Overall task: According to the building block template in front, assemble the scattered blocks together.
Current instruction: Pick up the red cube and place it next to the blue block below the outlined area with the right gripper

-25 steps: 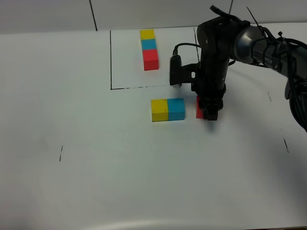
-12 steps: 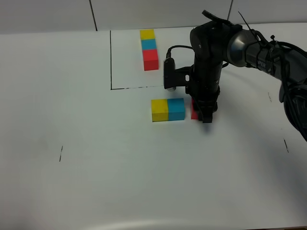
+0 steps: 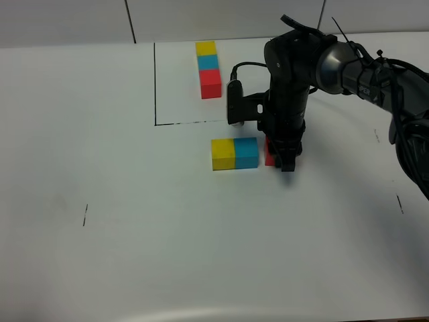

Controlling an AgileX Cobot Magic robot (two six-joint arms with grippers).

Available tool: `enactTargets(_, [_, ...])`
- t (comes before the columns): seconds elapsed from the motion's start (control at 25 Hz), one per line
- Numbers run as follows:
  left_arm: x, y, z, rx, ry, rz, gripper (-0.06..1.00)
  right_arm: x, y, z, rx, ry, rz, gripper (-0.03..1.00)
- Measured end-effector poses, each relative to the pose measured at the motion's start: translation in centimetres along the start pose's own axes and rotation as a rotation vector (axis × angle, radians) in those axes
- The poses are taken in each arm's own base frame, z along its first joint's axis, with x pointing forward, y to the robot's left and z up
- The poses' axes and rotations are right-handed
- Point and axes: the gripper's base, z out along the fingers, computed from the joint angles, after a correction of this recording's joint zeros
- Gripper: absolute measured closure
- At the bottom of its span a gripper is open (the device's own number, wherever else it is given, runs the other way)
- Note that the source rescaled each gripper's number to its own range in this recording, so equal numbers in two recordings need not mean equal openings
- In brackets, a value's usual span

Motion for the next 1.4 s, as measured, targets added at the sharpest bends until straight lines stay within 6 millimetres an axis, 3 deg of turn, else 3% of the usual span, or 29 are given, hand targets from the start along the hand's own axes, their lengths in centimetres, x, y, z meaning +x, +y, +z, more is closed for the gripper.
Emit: enactTargets(1.4, [0.0, 0.0, 0.0, 0.000, 0.000, 0.000, 0.31, -1.5, 0.4, 0.2, 0.005, -0.008, -0.031, 0.96])
